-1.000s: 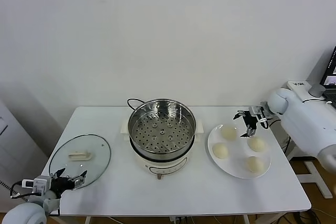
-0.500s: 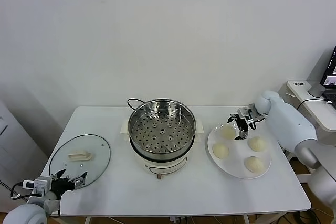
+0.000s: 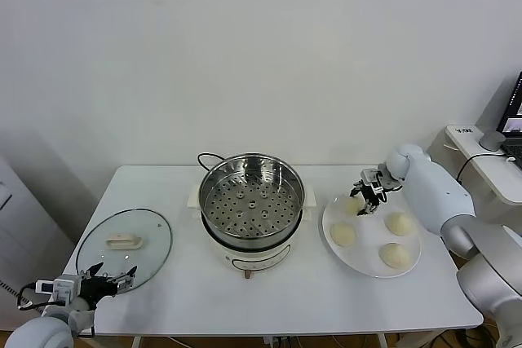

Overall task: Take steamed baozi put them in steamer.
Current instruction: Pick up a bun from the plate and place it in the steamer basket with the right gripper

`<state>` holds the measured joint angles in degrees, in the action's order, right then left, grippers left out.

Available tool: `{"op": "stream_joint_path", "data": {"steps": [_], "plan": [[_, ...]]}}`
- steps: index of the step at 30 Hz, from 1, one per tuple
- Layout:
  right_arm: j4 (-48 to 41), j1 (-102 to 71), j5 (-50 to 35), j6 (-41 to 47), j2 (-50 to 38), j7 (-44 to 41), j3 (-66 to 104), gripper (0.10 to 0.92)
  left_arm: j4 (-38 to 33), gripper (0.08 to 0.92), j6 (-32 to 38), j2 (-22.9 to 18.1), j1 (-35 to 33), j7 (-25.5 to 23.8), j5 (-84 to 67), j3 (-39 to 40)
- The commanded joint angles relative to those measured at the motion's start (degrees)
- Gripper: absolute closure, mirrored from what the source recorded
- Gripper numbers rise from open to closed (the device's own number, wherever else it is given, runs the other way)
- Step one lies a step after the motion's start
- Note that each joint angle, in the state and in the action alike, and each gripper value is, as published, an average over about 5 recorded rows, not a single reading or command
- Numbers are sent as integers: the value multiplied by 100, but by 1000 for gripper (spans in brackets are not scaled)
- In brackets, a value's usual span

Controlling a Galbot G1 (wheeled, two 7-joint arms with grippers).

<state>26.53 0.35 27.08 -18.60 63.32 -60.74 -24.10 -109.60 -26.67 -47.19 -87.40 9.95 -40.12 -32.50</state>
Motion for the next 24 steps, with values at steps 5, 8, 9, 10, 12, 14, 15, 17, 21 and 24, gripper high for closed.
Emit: {"op": "stream_joint_path", "data": {"steps": [5,8,9,10,12,14,15,17,21,24], "plan": [[-47,-3,116,-6,55,-12,115,521,-9,177,-1,0,-10,9,-1,-14],[167,50,-69,4,-51,-86,-43,524,-15,177,-12,-6,-9,19,0,-19],[291,89,-183,18,-117,-121,-150,524,-21,177,-19,-7,-12,25,2,-22],[445,153,-324,38,-200,-159,-291,524,-29,177,-26,-7,-16,30,4,-25],[845,368,-692,94,-443,-262,-704,525,-46,177,-35,-6,-23,42,7,-33],[1308,672,-1088,140,-681,-376,-1155,525,-62,177,-41,-5,-25,52,7,-43],[1506,851,-1295,150,-782,-435,-1363,525,-70,177,-43,-3,-25,56,7,-47],[1833,1254,-1688,111,-894,-564,-1702,525,-89,177,-45,1,-27,63,7,-55],[2126,2215,-2414,-204,-847,-895,-2211,525,-128,177,-45,6,-40,67,7,-61],[2070,2694,-2728,-565,-573,-1149,-2347,525,-149,177,-42,4,-52,69,9,-57]]}}
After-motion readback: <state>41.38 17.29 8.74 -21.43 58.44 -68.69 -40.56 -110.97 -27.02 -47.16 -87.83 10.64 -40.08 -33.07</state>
